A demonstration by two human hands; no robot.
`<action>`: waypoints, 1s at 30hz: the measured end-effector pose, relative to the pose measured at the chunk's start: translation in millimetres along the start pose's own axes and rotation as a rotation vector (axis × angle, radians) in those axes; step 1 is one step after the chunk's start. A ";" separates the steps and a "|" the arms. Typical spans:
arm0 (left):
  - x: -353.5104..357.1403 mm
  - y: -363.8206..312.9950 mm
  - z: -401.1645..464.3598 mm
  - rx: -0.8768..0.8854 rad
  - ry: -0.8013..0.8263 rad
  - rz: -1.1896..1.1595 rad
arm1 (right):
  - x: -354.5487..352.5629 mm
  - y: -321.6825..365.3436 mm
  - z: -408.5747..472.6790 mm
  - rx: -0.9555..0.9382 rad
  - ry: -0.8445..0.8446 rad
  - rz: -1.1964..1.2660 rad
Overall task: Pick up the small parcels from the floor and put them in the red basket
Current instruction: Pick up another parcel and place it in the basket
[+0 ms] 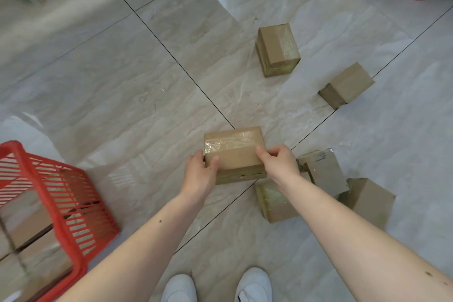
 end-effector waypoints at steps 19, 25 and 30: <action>-123.7 -130.4 -149.6 -0.033 -0.137 0.021 | -66.4 122.3 -181.8 -0.106 0.133 0.059; -158.3 -147.6 -175.2 -0.011 -0.156 0.008 | -63.5 143.9 -216.3 -0.123 0.152 0.077; -177.9 -149.3 -187.0 -0.009 -0.163 0.010 | -58.0 149.7 -235.0 -0.139 0.135 0.084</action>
Point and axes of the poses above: each hand's wrist, its own z-axis towards the middle knuckle, its own x-axis out of the palm, y = z × x, the point moved 5 cm from there along z, towards the middle knuckle, and after that the axes turned 6 degrees about -z, right-handed, at the moved point
